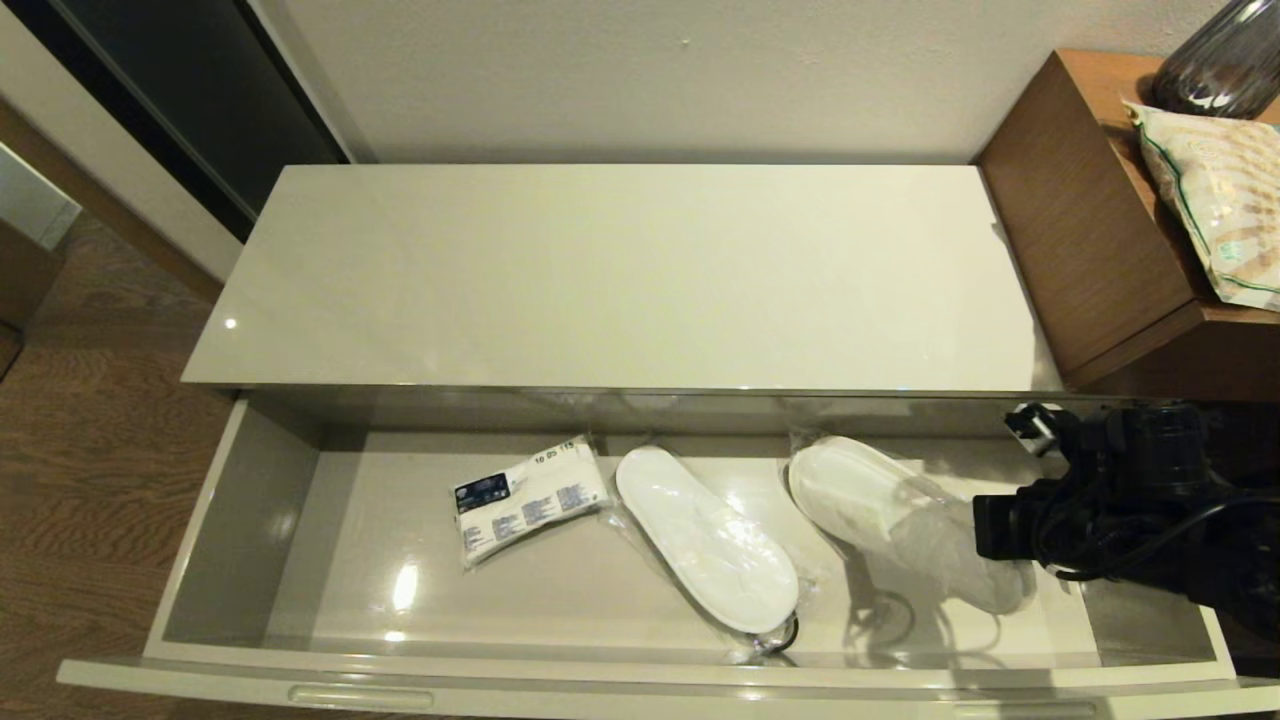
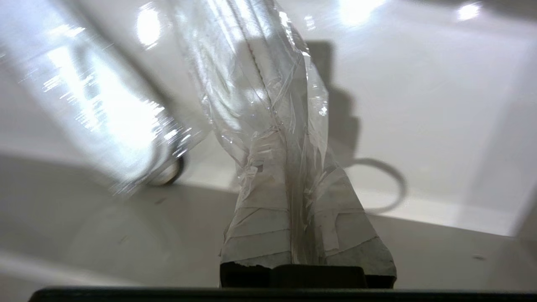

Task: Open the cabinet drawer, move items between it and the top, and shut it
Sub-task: Put the disposable slippers in the drawer, then close the drawer

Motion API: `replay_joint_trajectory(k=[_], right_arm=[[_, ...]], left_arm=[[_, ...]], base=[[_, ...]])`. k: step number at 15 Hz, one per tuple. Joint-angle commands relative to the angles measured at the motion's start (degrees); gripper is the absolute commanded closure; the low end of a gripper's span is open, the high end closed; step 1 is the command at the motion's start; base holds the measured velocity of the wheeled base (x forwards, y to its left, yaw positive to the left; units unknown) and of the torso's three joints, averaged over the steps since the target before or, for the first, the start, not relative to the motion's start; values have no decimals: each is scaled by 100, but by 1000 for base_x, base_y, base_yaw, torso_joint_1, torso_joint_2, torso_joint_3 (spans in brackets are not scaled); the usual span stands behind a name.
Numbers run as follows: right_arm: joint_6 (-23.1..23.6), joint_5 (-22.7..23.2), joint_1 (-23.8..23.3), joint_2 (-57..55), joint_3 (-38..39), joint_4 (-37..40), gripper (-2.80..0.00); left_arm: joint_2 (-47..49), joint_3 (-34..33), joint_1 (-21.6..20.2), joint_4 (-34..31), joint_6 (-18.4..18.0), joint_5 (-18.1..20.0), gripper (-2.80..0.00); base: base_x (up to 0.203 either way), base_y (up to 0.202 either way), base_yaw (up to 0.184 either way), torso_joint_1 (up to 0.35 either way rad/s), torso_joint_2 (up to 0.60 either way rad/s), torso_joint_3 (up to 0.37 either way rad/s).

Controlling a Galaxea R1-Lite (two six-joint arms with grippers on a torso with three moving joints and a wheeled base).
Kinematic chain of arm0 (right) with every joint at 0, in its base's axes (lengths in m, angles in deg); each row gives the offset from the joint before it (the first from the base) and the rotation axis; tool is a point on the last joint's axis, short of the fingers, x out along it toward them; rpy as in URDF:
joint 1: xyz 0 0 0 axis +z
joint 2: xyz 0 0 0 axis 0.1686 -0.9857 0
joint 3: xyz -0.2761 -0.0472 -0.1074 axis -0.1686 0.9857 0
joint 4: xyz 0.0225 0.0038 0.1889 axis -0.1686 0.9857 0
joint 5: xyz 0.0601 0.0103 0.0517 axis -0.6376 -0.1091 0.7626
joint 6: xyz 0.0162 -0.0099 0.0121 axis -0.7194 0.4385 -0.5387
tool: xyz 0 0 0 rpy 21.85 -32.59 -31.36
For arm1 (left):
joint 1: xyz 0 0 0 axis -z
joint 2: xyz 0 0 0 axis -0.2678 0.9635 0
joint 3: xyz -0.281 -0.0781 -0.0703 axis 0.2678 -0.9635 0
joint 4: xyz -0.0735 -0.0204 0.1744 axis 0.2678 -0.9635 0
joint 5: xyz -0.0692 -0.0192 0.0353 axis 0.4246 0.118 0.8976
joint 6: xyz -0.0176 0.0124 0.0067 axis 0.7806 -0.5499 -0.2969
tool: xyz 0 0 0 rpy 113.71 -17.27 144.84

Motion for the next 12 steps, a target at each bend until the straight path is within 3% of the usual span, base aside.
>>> replay_joint_trajectory(k=[1,7,12], right_arm=[[43,-387,6,-85,-52,-267,-280],[676,-686,19,-116,606,-1593,-280],[811,-1283,9,1569,608,-886,-280]], left_arm=[[9,0,2,0,-2,0,0],[9,0,2,0,-2,0,0],[9,0,2,0,-2,0,0]], base=[[0,0,0,0,0,0],[0,0,0,0,0,0],[0,0,0,0,0,0]])
